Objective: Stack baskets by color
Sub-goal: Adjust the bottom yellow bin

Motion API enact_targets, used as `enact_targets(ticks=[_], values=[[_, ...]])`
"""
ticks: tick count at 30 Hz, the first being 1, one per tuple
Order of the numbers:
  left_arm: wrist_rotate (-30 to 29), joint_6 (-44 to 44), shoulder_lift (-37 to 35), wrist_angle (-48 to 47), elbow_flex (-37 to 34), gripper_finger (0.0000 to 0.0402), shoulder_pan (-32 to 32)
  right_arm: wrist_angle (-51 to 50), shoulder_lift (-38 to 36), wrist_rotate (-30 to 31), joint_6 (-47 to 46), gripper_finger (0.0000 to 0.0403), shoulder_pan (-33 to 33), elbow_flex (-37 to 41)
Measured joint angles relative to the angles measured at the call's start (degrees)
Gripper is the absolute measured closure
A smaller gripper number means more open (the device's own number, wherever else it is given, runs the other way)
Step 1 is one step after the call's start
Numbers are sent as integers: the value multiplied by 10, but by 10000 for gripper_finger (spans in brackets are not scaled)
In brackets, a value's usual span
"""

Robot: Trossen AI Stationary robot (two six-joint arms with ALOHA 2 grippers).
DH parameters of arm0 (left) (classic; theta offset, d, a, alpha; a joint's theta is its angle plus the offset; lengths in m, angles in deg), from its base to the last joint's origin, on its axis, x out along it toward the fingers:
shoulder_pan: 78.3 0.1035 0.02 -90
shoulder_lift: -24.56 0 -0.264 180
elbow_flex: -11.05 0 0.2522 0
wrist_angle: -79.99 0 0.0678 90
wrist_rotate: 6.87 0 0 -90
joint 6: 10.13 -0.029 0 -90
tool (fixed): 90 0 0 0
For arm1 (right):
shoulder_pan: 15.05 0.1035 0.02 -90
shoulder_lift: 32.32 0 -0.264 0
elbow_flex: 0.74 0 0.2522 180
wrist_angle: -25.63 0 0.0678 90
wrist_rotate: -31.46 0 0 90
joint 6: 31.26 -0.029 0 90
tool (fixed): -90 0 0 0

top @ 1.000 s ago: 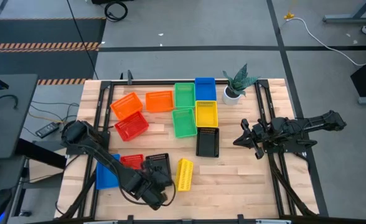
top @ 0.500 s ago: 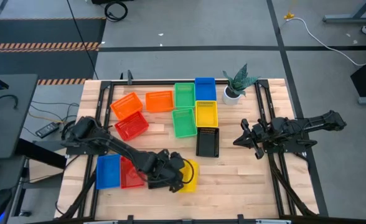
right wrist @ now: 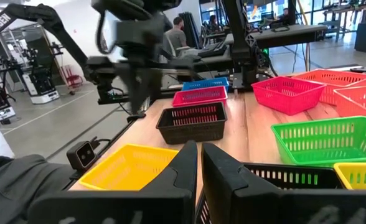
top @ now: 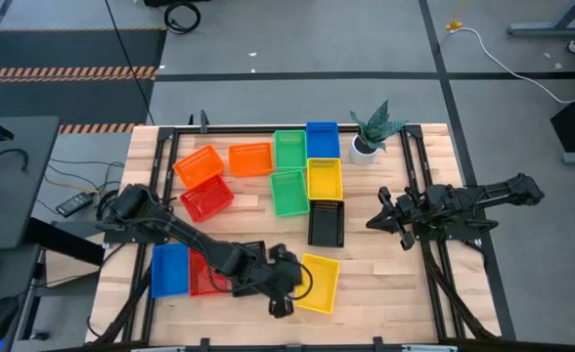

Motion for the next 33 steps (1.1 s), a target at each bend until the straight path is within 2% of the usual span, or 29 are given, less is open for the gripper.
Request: enact_targets(ticks=[2,5,10,15,20,23,28,33], values=[[25,-69,12,42,0,382,-2,0,0,0,0,373,0,0],[65,-115,34,78,0,373,6,1,0,0,-1,373,0,0],[121,-184,51,113,-1,316,18,14,3,1,-2,373,0,0],[126,-246,62,116,-1,233,10,20,4,9,-23,373,0,0],[102,-227,91,116,4,181,-7,19,4,14,-57,373,0,0],[68,-207,110,90,23,178,-15,21,6,15,-64,373,0,0],[9,-201,140,78,54,195,-25,20,10,11,-81,373,0,0],[4,-182,174,70,73,215,-27,15,13,-8,-93,373,4,0]])
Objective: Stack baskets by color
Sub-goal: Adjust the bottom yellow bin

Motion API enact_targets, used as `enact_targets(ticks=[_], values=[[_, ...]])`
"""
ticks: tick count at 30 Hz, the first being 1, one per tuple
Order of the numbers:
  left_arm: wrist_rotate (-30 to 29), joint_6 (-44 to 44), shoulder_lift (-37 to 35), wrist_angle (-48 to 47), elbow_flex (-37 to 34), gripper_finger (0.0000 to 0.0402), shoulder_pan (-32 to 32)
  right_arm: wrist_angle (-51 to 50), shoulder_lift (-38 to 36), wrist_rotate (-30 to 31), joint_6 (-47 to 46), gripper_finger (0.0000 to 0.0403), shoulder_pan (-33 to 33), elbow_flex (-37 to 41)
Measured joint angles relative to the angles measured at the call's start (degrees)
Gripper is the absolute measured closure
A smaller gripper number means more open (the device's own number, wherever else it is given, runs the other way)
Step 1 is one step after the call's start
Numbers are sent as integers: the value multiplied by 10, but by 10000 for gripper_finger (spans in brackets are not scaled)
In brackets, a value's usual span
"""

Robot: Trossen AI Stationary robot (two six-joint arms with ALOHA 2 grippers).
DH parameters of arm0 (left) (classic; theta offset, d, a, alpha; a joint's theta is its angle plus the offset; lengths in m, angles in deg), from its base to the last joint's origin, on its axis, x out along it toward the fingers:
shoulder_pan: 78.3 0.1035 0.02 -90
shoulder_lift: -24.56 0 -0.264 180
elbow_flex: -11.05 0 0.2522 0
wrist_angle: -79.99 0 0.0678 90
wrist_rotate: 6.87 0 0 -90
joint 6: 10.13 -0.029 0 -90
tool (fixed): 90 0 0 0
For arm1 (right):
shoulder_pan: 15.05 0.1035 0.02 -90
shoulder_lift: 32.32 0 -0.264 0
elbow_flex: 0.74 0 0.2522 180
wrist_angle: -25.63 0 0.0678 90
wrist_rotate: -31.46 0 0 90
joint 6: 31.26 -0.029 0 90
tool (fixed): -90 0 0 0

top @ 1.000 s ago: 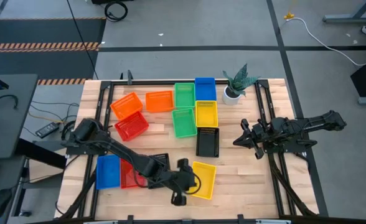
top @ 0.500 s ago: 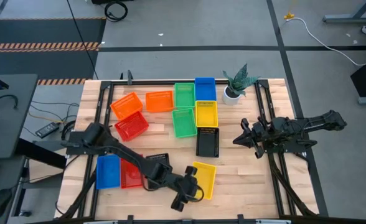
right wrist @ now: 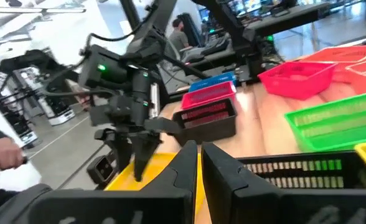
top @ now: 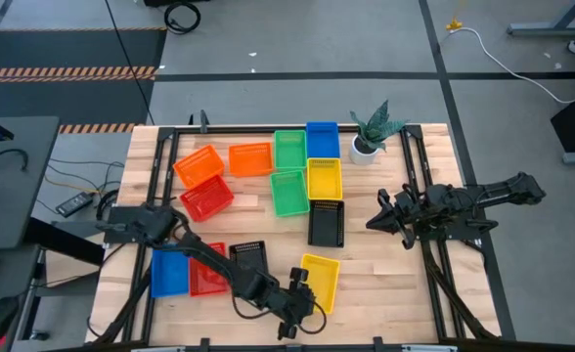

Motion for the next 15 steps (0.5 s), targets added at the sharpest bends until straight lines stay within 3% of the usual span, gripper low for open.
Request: enact_targets(ticks=[5,12,15], values=[[-40,67,13,-18,16,248,-1,-9,3,-21,0,373,17,0],[-64,142,13,-108,77,382,-3,-31,3,-29,5,373,42,0],[-91,196,14,-194,119,385,-11,-46,2,-29,7,373,49,0]])
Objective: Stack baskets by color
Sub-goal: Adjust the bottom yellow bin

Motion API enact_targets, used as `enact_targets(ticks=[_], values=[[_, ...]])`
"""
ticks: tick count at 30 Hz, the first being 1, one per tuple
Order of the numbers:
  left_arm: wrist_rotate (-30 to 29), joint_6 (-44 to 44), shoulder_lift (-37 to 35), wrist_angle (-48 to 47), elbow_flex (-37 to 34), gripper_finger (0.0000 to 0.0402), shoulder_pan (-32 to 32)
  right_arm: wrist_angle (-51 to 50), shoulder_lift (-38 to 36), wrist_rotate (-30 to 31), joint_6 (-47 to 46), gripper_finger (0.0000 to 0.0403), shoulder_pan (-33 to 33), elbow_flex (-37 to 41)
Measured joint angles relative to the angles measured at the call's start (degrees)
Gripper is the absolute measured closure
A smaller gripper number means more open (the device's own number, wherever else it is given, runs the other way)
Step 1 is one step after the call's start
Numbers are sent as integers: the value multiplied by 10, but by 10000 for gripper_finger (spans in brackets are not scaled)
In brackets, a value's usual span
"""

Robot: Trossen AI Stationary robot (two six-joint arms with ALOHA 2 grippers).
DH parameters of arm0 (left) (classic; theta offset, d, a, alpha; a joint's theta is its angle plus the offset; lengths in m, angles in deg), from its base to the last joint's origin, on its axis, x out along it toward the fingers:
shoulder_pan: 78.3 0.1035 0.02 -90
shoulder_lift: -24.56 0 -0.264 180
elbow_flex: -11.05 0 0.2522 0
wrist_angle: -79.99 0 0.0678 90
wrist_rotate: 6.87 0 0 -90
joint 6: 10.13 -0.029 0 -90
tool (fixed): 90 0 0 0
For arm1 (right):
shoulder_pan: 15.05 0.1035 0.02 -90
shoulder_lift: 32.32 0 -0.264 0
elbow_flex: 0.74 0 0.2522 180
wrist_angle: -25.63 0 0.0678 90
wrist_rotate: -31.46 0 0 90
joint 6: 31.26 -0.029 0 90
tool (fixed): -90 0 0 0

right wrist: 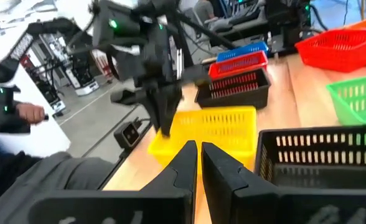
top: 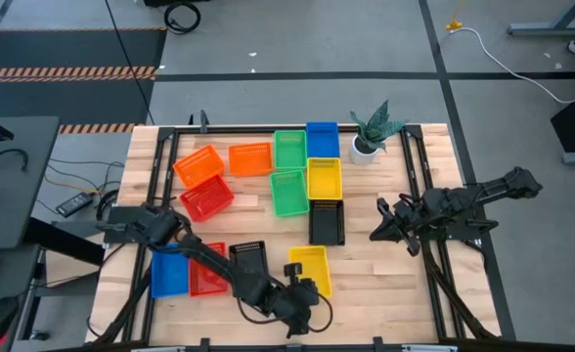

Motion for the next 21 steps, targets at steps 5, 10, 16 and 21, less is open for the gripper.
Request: enact_targets(ticks=[5,10,16,21], values=[[-27,54,0,-118,53,387,-22,-10,0,2,15,373,8,0],[-63,88,-1,-187,60,387,-34,-10,0,4,29,373,10,0],[-84,101,5,-227,52,386,-30,-10,0,4,30,373,10,0],[-87,100,4,-220,27,386,-29,-9,0,4,29,373,10,0]])
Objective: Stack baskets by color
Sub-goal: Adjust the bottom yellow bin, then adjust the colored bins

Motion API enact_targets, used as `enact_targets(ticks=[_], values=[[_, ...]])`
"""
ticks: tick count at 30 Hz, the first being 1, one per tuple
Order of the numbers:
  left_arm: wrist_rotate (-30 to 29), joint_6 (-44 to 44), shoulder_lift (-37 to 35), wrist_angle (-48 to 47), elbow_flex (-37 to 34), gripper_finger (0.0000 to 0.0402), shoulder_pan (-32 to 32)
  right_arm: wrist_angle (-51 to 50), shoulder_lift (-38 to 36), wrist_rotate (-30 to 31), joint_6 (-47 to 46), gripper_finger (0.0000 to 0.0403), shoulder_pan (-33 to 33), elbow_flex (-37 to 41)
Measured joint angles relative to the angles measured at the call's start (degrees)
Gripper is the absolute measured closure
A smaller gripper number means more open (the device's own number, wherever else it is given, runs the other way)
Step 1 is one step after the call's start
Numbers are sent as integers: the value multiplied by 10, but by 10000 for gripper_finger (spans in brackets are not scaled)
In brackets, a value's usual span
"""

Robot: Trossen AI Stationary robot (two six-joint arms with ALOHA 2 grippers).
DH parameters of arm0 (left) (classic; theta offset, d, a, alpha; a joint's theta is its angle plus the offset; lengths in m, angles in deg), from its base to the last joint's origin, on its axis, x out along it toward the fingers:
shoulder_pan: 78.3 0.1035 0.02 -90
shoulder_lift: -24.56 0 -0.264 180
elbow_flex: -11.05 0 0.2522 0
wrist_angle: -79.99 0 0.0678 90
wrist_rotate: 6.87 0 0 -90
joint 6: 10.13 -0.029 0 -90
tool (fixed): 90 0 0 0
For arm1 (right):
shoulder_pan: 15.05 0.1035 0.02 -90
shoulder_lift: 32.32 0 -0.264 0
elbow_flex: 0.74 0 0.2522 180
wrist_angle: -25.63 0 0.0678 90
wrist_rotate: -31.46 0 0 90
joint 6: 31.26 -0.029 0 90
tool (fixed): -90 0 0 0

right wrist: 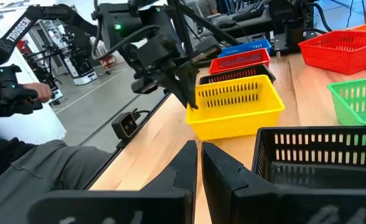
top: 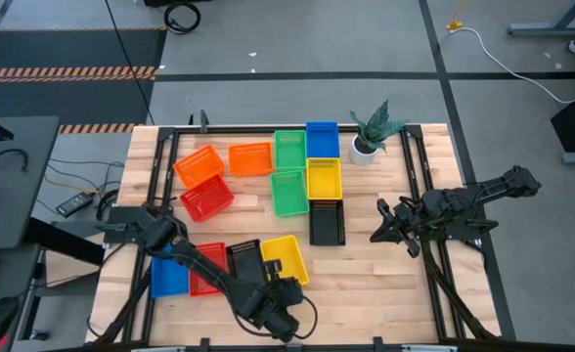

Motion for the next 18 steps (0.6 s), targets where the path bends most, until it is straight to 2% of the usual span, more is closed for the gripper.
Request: enact_targets(ticks=[8,18], values=[[-8,24,0,1,-23,349,-6,0,0,0,-1,373,0,0],[10,125,-3,-70,-24,283,-27,0,0,0,-1,373,0,0]])
